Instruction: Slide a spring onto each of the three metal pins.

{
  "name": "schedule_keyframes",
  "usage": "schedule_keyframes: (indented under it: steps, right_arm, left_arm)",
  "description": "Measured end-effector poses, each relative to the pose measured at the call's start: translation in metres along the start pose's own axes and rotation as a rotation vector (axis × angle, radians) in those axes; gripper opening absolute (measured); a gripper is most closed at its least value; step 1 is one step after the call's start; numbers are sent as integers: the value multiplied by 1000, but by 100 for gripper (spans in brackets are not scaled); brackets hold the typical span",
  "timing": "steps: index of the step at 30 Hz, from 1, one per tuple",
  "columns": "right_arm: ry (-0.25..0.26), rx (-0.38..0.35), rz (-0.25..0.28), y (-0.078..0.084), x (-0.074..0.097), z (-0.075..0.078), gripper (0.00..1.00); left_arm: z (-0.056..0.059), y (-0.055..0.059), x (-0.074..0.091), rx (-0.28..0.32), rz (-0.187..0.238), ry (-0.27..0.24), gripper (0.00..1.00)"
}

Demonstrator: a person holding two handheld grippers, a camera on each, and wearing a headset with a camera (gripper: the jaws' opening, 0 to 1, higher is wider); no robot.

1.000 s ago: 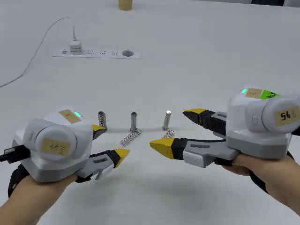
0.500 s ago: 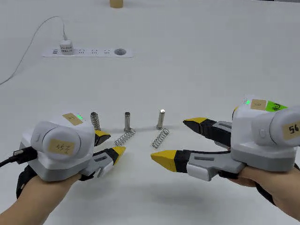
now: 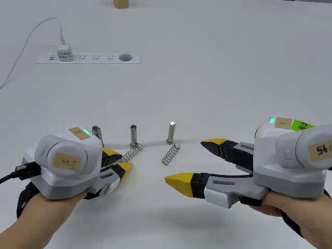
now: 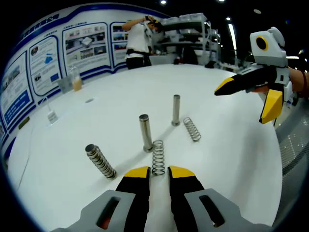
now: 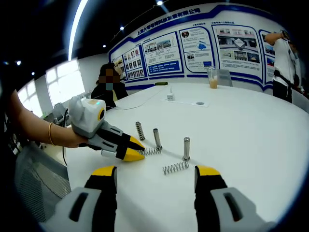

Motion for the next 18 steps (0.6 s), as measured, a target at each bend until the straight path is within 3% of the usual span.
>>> schedule_keyframes:
  steps: [8, 14, 18]
  right_arm:
    - [0, -1, 8, -4, 0, -1, 66]
    - [31, -54, -21, 0, 1, 5, 64]
    - [34, -77, -10, -1, 3, 7, 64]
  left_arm:
    - [0, -1, -3, 3, -7, -3, 11]
    - [2, 1, 2, -25, -34, -8, 10]
    - [5, 2, 6, -36, -34, -4, 10]
Point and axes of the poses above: the centre of the closed fingertips' face, and the gripper's own axes: x roughly backward along the fingers, z roughly to its right, y roughly out of its underside, the point moved 2 cm from there along x, roughly backward along the fingers, and after that the axes turned 4 degrees about x, right-handed, at the moved point
